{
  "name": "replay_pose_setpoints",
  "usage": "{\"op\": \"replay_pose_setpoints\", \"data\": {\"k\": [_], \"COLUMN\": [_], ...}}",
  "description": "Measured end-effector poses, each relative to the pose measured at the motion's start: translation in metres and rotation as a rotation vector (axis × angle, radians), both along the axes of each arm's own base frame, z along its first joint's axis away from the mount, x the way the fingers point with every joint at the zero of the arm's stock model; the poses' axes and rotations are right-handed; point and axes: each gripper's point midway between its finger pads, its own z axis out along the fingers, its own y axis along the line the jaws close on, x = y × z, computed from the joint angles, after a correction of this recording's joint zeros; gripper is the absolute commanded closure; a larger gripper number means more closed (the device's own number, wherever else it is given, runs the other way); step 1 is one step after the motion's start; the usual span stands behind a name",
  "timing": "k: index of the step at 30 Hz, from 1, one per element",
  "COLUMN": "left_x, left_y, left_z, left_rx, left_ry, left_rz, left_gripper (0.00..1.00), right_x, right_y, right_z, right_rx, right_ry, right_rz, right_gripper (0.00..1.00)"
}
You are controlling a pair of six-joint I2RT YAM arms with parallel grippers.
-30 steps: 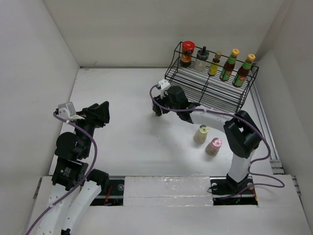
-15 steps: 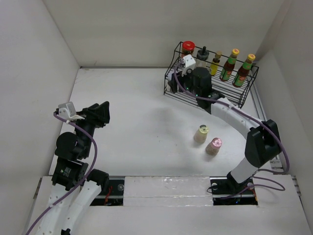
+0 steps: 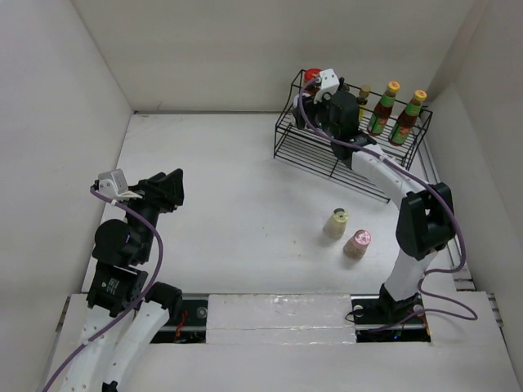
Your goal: Organize the condiment bottles
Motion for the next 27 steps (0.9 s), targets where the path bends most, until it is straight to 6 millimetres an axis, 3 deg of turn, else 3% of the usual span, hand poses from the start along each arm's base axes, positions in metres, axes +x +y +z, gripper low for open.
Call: {"op": "replay_pose_setpoints", "data": {"k": [8,10,13,14,18,21,24,27], "left_x": [0.001,0.002,0.002,0.002,0.002,0.002,0.002,0.002], "left_y": [-0.001,-0.001,-0.001,-0.001,-0.001,-0.001,-0.001,-0.001], "left_z": [-0.001,-0.002,-0.002,-0.002,-0.002,-0.002,-0.002,-0.002], "left_rx": [0.002,0.003,0.003,0.003,0.003,0.004,0.004,0.003], "left_ry": [0.006,0.008,0.009,0.009,0.009,0.009,0.009,0.008], "left_rz": [0.0,0.0,0.0,0.0,-0.001,-0.001,-0.001,-0.001], "left_gripper": [0.5,0.5,0.49,0.47,0.44,0.42,0.4,0.4], "right_x": [0.026,0.03,0.03,0.03,0.028,0.015,-0.016,-0.063], "right_y": [-0.007,-0.006,-0.007,-0.006,-0.008,-0.015,-0.03,-0.046], "right_z": [-0.049,-0.049,-0.05,-0.051,-0.04,-0.019,0.012,0.03], "right_rx": [-0.028,-0.019,-0.011,-0.005,0.017,0.027,0.045,0.082], "right_ry": [0.062,0.052,0.05,0.048,0.017,-0.012,-0.062,-0.102], "right_rz": [-0.051,-0.055,-0.058,-0.059,-0.067,-0.076,-0.094,-0.11], "right_gripper": [0.48,0.44,0.24,0.13,0.0,0.0,0.02,0.32]}}
